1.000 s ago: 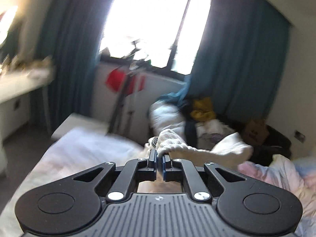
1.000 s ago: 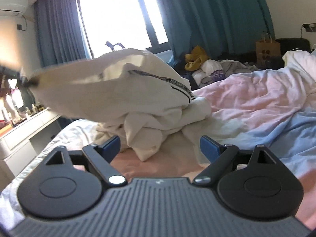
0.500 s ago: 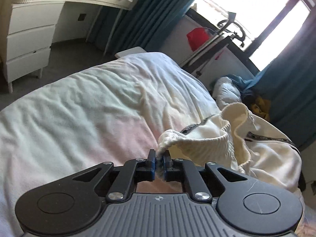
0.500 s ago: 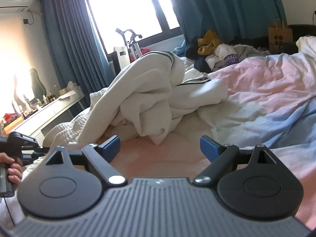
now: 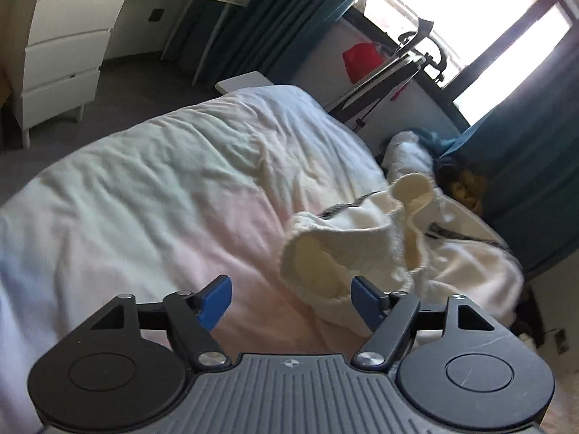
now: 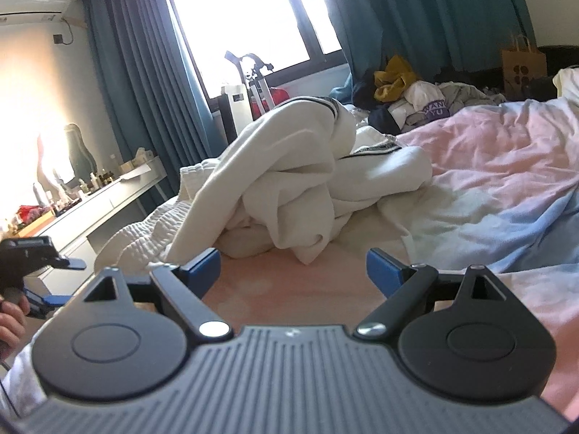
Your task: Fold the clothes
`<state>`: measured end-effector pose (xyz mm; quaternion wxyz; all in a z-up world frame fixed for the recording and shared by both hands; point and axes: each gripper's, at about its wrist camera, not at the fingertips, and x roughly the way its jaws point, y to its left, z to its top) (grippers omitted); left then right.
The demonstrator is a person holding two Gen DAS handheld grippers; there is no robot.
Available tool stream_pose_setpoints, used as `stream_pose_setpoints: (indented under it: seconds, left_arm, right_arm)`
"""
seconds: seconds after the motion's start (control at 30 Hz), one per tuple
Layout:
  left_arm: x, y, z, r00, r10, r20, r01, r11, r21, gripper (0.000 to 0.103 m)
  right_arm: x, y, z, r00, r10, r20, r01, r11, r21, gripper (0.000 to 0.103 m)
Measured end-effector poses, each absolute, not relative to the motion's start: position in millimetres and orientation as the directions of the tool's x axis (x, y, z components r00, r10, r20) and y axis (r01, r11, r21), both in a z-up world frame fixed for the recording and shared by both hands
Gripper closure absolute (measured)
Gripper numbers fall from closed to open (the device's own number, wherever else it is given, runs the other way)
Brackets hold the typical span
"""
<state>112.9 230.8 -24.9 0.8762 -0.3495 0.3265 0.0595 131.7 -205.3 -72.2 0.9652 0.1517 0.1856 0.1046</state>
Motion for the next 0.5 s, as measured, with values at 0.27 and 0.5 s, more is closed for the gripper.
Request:
stream_pose_setpoints:
  seconds: [0.27,0.5]
  left_arm:
    - [79,173,-7,0.824,-0.035,-0.565,-0.302,0.816,-0.492,0.021]
    - [83,154,-2,0.855,-0.057,-0.515,-0.230,0.849,-0.475,0.021]
  right_arm:
    - [118,-203,-63,0.925,0.236,-0.298,-0.134,0.936,0.326,0.014]
    - [141,-193,-33,0.909,0.348,-0.229,-0.246,0.892,0.381,0.013]
